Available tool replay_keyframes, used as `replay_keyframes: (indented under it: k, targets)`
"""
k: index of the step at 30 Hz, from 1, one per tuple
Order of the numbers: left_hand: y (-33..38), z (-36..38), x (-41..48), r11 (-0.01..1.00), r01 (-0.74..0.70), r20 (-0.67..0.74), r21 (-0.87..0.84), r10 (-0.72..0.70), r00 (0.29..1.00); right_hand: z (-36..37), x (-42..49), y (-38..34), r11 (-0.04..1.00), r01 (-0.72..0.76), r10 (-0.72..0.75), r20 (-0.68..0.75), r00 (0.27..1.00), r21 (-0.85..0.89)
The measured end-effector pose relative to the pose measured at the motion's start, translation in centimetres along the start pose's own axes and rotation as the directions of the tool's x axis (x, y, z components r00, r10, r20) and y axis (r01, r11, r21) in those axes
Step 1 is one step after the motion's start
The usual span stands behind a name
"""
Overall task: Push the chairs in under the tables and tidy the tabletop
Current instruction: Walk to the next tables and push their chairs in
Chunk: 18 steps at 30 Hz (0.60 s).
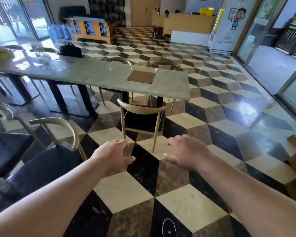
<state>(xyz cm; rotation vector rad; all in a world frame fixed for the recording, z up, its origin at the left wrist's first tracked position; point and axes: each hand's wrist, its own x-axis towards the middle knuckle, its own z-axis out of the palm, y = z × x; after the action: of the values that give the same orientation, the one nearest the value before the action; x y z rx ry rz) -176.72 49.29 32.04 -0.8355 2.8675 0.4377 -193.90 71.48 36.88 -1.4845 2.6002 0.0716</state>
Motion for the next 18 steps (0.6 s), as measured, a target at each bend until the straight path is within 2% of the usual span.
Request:
replay_keyframes:
  k: [4,9,12,15,18]
  targets:
    - [-1.1,1.0,6.0,0.991,0.132,0.038,0.039,-0.133,0.99,2.7,8.4,4.1,0.996,0.08,-0.081,0.036,0.996,0.027]
    - [-2.0,0.4,11.4,0.951,0.307,0.094,0.035,-0.309,0.947,3.4,18.1,9.7,0.991,0.124,-0.132,0.151,0.98,0.058]
    - [-2.8,-1.3,14.3,0.922,0.386,0.027,0.003,-0.386,0.922,1.5,24.7,11.8,0.988,0.126,-0.138,0.145,0.98,0.089]
    - [-4.1,-2.5,16.3,0.892,0.452,-0.038,-0.018,-0.453,0.891,-0.3,30.9,11.2,0.98,0.185,-0.192,0.119,0.974,0.066]
    - [-6.7,-3.6,17.9,0.855,0.518,-0.056,-0.038,-0.519,0.853,-2.0,36.1,7.6,0.951,0.308,-0.309,0.105,0.945,0.027]
